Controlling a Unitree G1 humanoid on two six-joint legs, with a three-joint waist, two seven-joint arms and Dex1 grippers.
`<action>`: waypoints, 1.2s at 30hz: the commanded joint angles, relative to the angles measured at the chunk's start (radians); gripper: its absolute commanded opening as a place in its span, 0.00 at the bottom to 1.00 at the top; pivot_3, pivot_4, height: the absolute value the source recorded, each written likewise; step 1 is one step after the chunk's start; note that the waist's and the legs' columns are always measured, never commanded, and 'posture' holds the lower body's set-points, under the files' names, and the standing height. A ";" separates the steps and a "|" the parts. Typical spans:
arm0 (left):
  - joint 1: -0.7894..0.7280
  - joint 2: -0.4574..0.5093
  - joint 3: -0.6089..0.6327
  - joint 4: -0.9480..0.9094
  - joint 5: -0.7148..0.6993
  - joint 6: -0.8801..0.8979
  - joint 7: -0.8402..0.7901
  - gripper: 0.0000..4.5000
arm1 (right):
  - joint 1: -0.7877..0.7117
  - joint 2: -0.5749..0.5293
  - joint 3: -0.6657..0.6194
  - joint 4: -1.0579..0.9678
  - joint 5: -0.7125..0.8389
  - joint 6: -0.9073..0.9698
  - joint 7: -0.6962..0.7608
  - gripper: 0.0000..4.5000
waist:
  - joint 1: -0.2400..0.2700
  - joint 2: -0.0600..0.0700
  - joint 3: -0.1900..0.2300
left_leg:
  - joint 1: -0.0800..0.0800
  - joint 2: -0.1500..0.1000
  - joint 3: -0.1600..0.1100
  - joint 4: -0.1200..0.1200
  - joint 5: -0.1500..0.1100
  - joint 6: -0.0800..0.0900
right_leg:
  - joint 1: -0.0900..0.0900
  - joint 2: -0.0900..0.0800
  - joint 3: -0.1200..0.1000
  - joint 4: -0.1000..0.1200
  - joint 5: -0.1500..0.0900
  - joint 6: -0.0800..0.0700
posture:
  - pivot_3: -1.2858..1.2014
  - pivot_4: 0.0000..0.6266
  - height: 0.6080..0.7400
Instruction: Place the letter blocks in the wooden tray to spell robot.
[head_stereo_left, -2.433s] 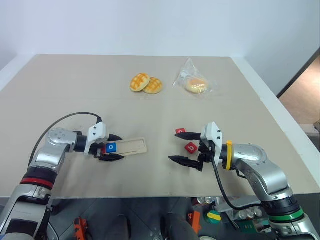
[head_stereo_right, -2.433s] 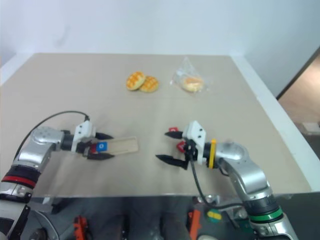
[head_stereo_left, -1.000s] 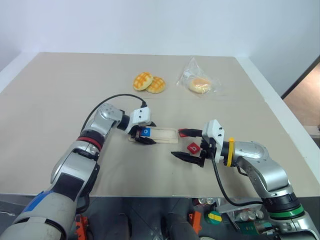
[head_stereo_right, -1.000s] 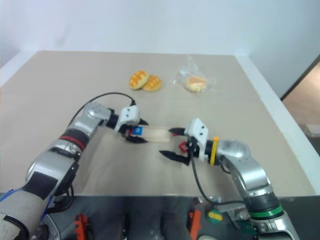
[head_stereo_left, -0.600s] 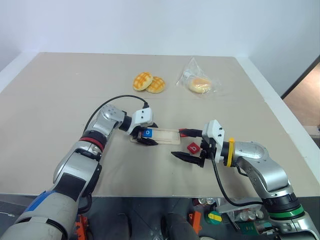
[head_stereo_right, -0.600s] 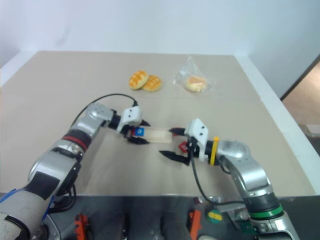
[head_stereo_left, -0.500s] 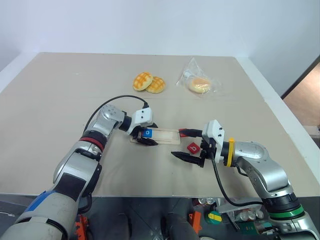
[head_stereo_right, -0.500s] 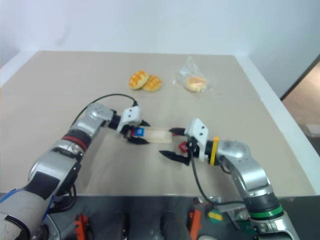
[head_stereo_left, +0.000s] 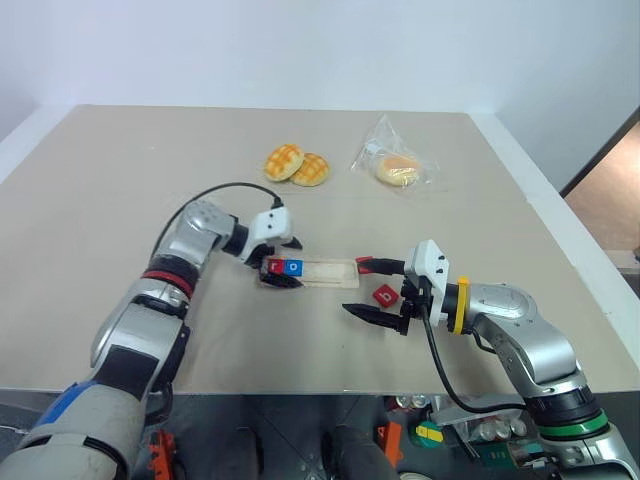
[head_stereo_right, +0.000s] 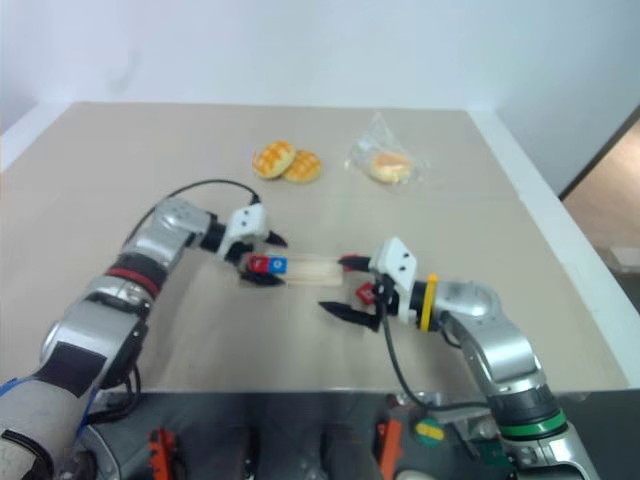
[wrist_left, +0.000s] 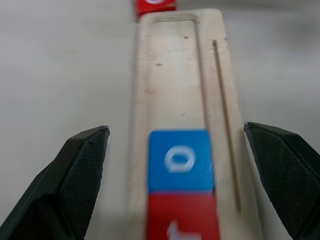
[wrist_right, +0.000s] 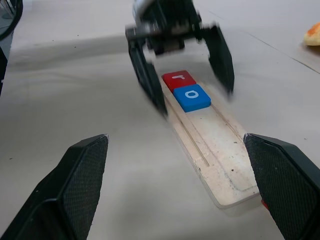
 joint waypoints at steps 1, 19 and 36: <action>0.037 0.059 0.085 -0.201 -0.114 0.120 -0.056 1.00 | -0.003 -0.006 -0.060 -0.032 0.022 0.012 -0.020 1.00 | 0.000 0.000 0.000 | 0.000 0.000 0.000 0.000 0.000 0.000 | 0.000 0.000 0.000 0.000 0.000 0.000 | 0.52 0.24 1.00; 0.905 0.028 0.218 -1.381 -0.462 0.446 0.355 1.00 | 0.267 0.178 -0.102 -0.282 -0.108 0.159 -0.510 1.00 | -0.007 0.003 0.000 | 0.007 -0.001 0.000 -0.001 0.006 -0.002 | 0.005 -0.004 0.000 0.001 0.004 -0.002 | 0.52 0.24 1.00; 1.006 0.053 0.139 -1.437 -0.433 0.372 0.460 1.00 | 0.246 0.306 -0.082 -0.126 -0.209 0.120 -0.642 0.82 | -0.008 0.003 0.000 | 0.012 0.000 0.011 -0.008 0.010 -0.001 | 0.003 -0.002 0.010 0.000 0.005 -0.002 | 0.52 0.24 1.00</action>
